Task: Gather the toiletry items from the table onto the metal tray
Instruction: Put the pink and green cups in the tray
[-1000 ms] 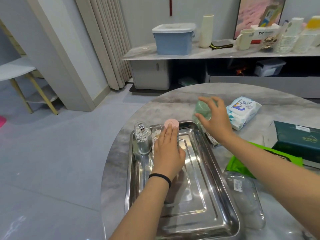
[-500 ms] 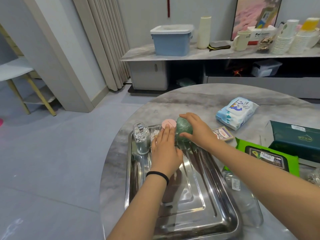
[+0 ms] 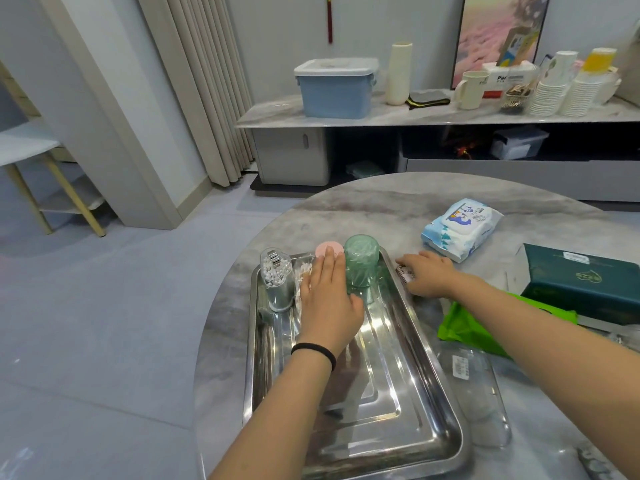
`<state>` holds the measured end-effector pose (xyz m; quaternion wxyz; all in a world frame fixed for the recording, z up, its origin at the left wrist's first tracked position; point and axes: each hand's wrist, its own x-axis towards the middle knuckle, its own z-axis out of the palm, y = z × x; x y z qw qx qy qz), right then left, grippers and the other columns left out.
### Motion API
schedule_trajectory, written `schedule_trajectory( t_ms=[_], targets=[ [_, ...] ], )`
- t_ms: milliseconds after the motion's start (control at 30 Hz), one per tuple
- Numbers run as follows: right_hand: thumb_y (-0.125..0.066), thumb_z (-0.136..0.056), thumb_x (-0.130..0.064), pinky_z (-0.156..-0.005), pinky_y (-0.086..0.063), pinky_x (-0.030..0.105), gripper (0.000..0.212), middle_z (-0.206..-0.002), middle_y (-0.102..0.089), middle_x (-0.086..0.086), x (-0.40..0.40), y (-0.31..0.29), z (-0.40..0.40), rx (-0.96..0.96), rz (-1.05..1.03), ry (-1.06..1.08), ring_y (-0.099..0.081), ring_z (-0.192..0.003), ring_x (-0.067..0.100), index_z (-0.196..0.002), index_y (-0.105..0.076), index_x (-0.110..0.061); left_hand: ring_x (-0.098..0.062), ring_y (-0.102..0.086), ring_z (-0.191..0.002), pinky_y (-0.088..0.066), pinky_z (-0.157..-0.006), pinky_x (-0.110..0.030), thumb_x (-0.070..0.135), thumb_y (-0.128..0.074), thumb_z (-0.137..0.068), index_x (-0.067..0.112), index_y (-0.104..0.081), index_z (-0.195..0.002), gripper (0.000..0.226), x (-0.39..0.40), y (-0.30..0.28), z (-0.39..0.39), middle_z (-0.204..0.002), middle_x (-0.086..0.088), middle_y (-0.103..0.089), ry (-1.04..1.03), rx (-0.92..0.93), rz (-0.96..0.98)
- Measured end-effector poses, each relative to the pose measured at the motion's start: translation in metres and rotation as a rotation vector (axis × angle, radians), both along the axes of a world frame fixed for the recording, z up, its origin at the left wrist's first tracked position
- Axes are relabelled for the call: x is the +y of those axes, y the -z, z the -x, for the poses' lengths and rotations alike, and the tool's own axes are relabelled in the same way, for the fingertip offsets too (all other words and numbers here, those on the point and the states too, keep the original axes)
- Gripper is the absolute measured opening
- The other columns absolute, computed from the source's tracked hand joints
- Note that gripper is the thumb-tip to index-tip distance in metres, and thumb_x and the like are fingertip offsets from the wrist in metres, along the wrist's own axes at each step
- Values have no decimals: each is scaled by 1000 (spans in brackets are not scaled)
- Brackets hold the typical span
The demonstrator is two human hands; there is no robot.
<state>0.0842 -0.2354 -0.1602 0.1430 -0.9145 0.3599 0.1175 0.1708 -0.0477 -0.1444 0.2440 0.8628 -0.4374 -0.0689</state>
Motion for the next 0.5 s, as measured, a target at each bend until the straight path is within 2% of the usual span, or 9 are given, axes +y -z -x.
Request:
schedule_trajectory(
  t_ms=[133, 267, 367, 500],
  targets=[
    [-61, -79, -18, -109, -36, 37, 77, -146, -42, 9, -11, -10, -5, 133, -83, -107, -41, -133, 28, -146, -26, -25, -13, 1, -149, -2, -119, -41, 22, -42, -89, 20, -13, -150, 68, 0, 1, -1, -161, 3, -6, -9, 23, 2],
    [-71, -75, -14, -99, -42, 34, 88, -144, -44, 7, -16, -13, 0, 175, -79, -121, -47, -126, 28, -146, -24, -32, -13, 1, -149, -4, -119, -42, 21, -42, -89, 21, -14, -150, 68, 0, 2, -3, -161, 3, -6, -23, 47, -10],
    [-73, -75, -21, -101, -39, 34, 84, -146, -42, 4, -16, -8, 6, 127, -17, -104, -45, -128, 28, -144, -27, -33, -13, 1, -149, -4, -119, -42, 21, -42, -89, 20, -13, -150, 68, 1, 1, -2, -161, 2, -5, -22, 56, -16],
    [-73, -74, -25, -109, -32, 40, 78, -143, -38, 6, -15, -3, 15, 7, 13, -64, -36, -130, 33, -140, -32, -30, -15, 1, -149, -3, -119, -42, 20, -42, -89, 20, -14, -150, 67, 3, -3, 3, -161, 1, -5, -9, 70, -22]
  ],
)
